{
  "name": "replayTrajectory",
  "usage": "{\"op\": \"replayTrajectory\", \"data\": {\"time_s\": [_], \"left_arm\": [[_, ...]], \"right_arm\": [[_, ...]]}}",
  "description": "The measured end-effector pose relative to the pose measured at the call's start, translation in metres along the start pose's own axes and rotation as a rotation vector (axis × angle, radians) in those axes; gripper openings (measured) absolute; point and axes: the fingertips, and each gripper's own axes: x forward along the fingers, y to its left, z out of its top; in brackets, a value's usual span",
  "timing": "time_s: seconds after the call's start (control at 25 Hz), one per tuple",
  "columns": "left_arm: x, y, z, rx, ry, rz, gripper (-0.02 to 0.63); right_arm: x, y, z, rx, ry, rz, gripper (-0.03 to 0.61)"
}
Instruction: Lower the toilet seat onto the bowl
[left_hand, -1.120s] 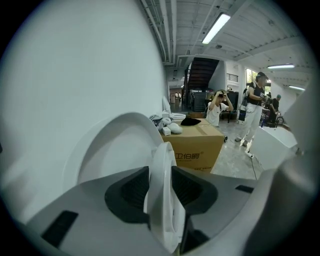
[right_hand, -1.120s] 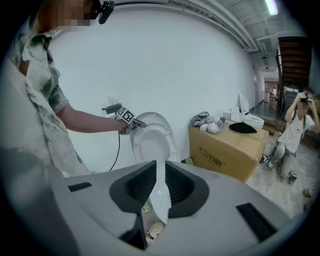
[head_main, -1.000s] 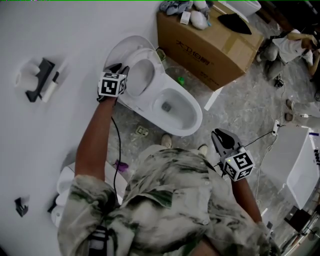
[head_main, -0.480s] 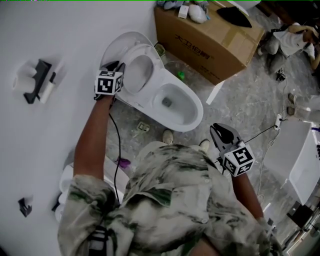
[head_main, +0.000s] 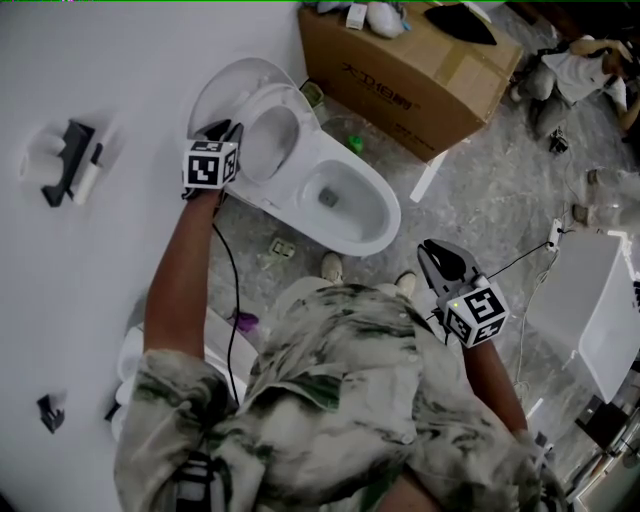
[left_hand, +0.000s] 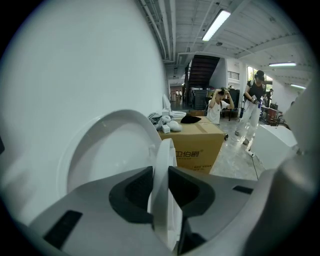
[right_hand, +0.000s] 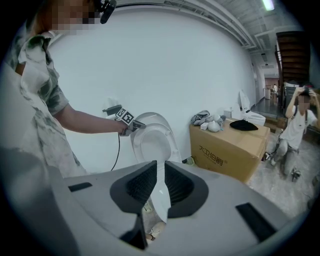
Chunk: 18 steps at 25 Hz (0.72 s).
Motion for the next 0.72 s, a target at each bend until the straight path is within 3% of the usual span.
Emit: {"op": "replayTrajectory", "data": {"time_s": [0.72], "left_arm": [[-0.011,-0.056,0.003,0.014,0.011,0.028,0.109]], "right_arm": [[-0.042,-0.032,-0.014,0.006,-0.002,0.03,0.064]]}}
